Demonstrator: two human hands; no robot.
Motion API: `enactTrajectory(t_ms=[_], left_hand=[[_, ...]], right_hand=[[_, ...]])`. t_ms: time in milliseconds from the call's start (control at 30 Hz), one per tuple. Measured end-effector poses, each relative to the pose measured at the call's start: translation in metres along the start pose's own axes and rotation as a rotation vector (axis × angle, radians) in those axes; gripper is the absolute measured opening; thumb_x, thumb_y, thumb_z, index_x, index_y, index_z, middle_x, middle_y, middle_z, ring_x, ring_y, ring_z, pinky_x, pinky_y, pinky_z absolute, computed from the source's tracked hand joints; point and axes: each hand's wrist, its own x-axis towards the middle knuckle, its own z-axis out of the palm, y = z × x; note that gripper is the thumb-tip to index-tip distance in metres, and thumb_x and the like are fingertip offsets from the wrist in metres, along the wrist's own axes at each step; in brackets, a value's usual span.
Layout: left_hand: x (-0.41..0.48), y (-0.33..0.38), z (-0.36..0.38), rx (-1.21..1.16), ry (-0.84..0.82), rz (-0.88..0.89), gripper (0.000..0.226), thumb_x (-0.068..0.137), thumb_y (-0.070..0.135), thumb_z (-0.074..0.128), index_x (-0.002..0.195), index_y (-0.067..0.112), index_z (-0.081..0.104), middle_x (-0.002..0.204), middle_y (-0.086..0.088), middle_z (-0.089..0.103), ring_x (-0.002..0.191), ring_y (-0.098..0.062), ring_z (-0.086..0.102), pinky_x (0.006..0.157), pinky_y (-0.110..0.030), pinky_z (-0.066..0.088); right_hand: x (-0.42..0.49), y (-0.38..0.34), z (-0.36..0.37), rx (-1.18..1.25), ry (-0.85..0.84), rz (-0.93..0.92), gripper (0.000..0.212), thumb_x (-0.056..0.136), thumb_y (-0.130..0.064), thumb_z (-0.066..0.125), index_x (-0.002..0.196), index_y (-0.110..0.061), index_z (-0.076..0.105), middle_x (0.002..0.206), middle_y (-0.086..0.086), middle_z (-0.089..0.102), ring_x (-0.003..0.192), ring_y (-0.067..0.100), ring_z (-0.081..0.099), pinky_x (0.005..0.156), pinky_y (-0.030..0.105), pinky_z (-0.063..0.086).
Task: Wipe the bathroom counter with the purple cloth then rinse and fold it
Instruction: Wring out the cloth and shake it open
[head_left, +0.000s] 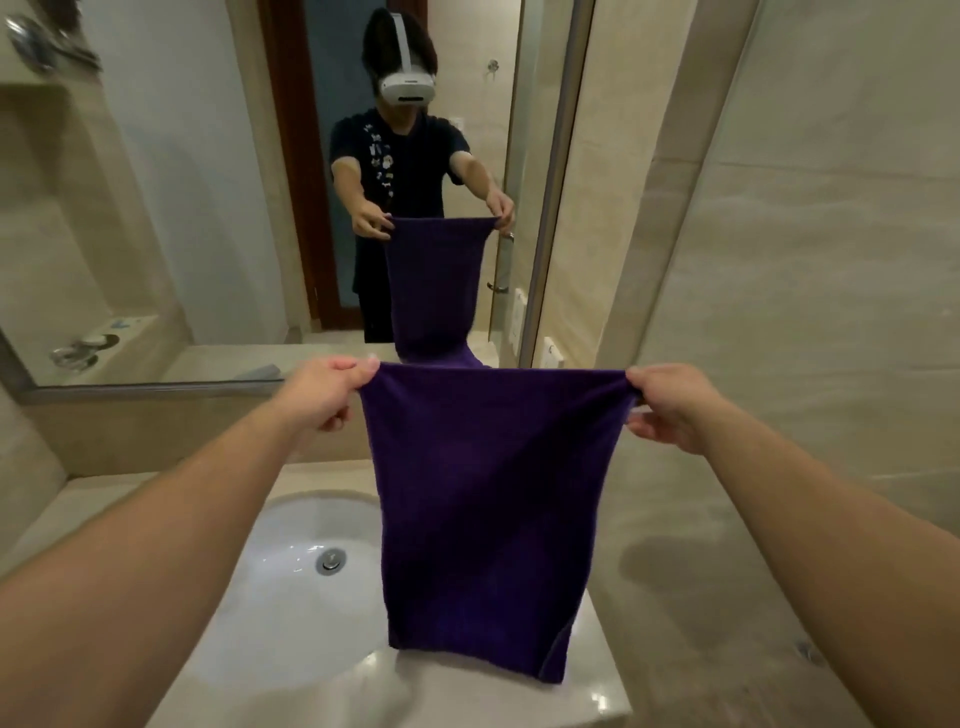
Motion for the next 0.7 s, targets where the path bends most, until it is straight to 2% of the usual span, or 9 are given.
enactTrajectory(t_ms=[67, 133, 200, 267, 333, 400, 500, 567, 700], left_hand=[[0.010, 0.033, -0.002, -0.167, 0.010, 0.007, 0.022, 0.100, 0.037, 0.060, 0.095, 0.017, 0.070, 0.101, -0.005, 0.072, 0.058, -0.017, 0.067, 0.052, -0.028, 0.055], [0.017, 0.066, -0.008, -0.212, 0.055, 0.076, 0.018, 0.097, 0.037, 0.063, 0.099, 0.019, 0.069, 0.109, -0.009, 0.075, 0.079, -0.026, 0.076, 0.068, -0.036, 0.062], [0.015, 0.099, -0.017, -0.194, 0.115, 0.190, 0.016, 0.097, 0.036, 0.063, 0.098, 0.021, 0.069, 0.105, -0.006, 0.076, 0.087, -0.023, 0.076, 0.079, -0.037, 0.061], [0.006, 0.127, -0.024, -0.183, 0.149, 0.302, 0.015, 0.097, 0.035, 0.063, 0.096, 0.022, 0.072, 0.102, -0.003, 0.077, 0.088, -0.017, 0.076, 0.083, -0.034, 0.061], [-0.006, 0.148, -0.030, -0.150, 0.157, 0.398, 0.016, 0.098, 0.035, 0.063, 0.096, 0.022, 0.073, 0.107, -0.002, 0.076, 0.094, -0.016, 0.074, 0.083, -0.030, 0.061], [-0.022, 0.163, -0.034, -0.127, 0.163, 0.485, 0.017, 0.098, 0.036, 0.062, 0.098, 0.024, 0.074, 0.108, -0.002, 0.076, 0.100, -0.016, 0.073, 0.082, -0.027, 0.061], [-0.050, 0.175, -0.038, -0.126, 0.170, 0.549, 0.017, 0.098, 0.039, 0.063, 0.096, 0.027, 0.074, 0.103, 0.003, 0.077, 0.096, -0.014, 0.073, 0.082, -0.027, 0.060], [-0.068, 0.173, -0.040, -0.129, 0.150, 0.555, 0.018, 0.097, 0.041, 0.064, 0.095, 0.028, 0.076, 0.100, 0.006, 0.078, 0.090, -0.012, 0.075, 0.078, -0.026, 0.059], [-0.101, 0.140, -0.040, -0.112, 0.115, 0.488, 0.018, 0.094, 0.043, 0.066, 0.100, 0.028, 0.074, 0.105, -0.001, 0.077, 0.084, -0.015, 0.075, 0.076, -0.028, 0.059]], right_hand=[[0.019, -0.030, -0.002, 0.032, 0.058, -0.101, 0.017, 0.105, -0.027, 0.050, 0.107, -0.016, 0.063, 0.075, 0.008, 0.054, 0.048, 0.018, 0.049, 0.031, 0.013, 0.037], [0.032, -0.063, -0.010, 0.089, 0.077, -0.194, 0.017, 0.105, -0.029, 0.051, 0.114, -0.018, 0.061, 0.086, 0.008, 0.056, 0.042, 0.014, 0.053, 0.031, 0.014, 0.039], [0.035, -0.095, -0.022, 0.169, 0.067, -0.289, 0.023, 0.105, -0.029, 0.052, 0.121, -0.016, 0.059, 0.107, 0.010, 0.060, 0.050, 0.016, 0.063, 0.037, 0.020, 0.050], [0.028, -0.120, -0.037, 0.177, 0.082, -0.391, 0.019, 0.105, -0.030, 0.051, 0.115, -0.016, 0.060, 0.115, 0.010, 0.061, 0.067, 0.022, 0.068, 0.045, 0.022, 0.056], [0.012, -0.140, -0.052, 0.161, 0.141, -0.480, 0.016, 0.104, -0.032, 0.053, 0.096, -0.021, 0.061, 0.107, 0.006, 0.063, 0.077, 0.022, 0.068, 0.049, 0.021, 0.056], [-0.009, -0.150, -0.067, 0.143, 0.219, -0.557, 0.021, 0.103, -0.033, 0.055, 0.084, -0.025, 0.059, 0.098, 0.004, 0.064, 0.074, 0.020, 0.066, 0.052, 0.022, 0.055], [-0.043, -0.146, -0.082, 0.139, 0.299, -0.619, 0.016, 0.101, -0.034, 0.056, 0.090, -0.025, 0.062, 0.096, 0.000, 0.064, 0.079, 0.019, 0.064, 0.060, 0.024, 0.058], [-0.063, -0.131, -0.087, 0.132, 0.319, -0.640, 0.019, 0.101, -0.034, 0.056, 0.085, -0.025, 0.063, 0.091, -0.004, 0.063, 0.077, 0.016, 0.062, 0.063, 0.024, 0.059], [-0.090, -0.083, -0.087, 0.132, 0.293, -0.581, 0.024, 0.100, -0.034, 0.058, 0.078, -0.025, 0.064, 0.088, -0.002, 0.062, 0.073, 0.016, 0.061, 0.064, 0.025, 0.057]])
